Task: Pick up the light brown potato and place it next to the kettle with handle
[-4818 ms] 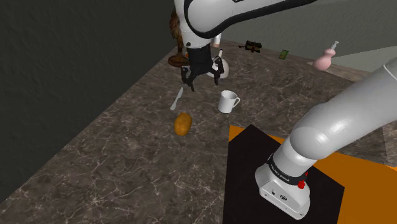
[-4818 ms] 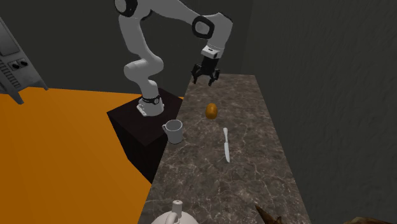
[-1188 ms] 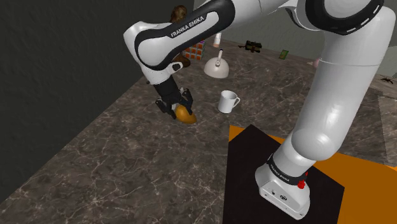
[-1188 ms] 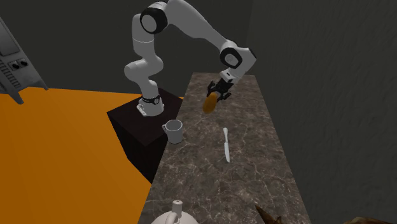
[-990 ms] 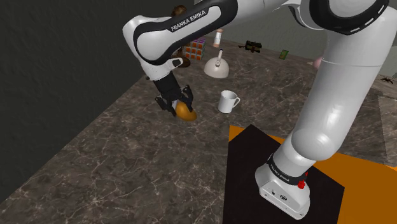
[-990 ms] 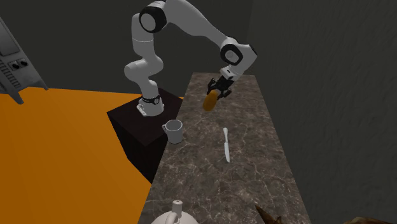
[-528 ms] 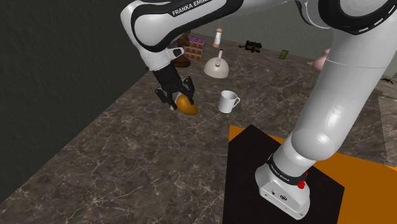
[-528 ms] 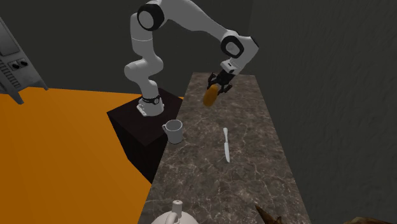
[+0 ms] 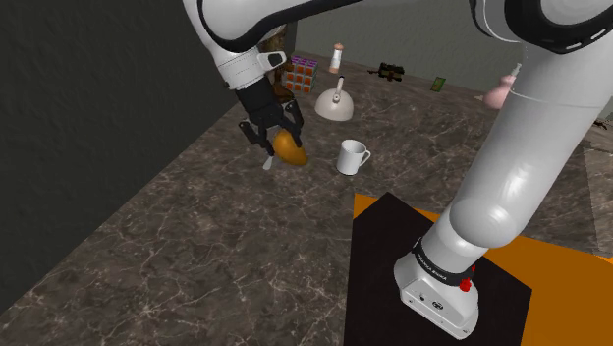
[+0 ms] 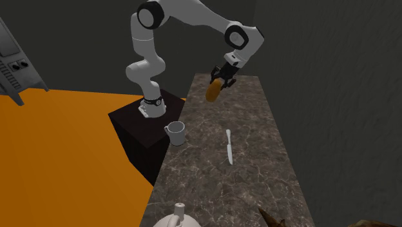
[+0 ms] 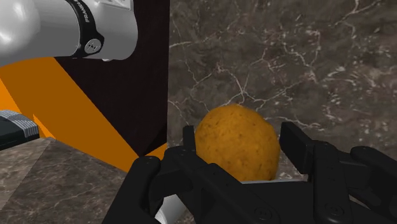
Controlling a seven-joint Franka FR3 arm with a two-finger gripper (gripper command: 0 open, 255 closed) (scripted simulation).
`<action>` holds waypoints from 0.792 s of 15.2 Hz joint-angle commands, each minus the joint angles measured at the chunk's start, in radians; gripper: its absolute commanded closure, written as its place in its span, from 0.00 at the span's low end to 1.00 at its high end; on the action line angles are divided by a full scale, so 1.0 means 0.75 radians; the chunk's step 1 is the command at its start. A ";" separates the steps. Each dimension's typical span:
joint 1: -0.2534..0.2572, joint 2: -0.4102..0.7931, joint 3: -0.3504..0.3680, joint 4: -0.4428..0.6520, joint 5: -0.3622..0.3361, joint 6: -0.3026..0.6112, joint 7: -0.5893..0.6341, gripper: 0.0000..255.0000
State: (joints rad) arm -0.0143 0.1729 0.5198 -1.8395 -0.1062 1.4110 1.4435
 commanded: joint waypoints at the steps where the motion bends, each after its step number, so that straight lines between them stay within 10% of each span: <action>1: -0.001 -0.010 0.001 0.025 0.004 -0.034 -0.005 1.00; 12: 0.000 -0.041 0.004 0.187 0.016 -0.222 -0.023 1.00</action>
State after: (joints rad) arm -0.0154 0.1419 0.5222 -1.7138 -0.0951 1.2593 1.4260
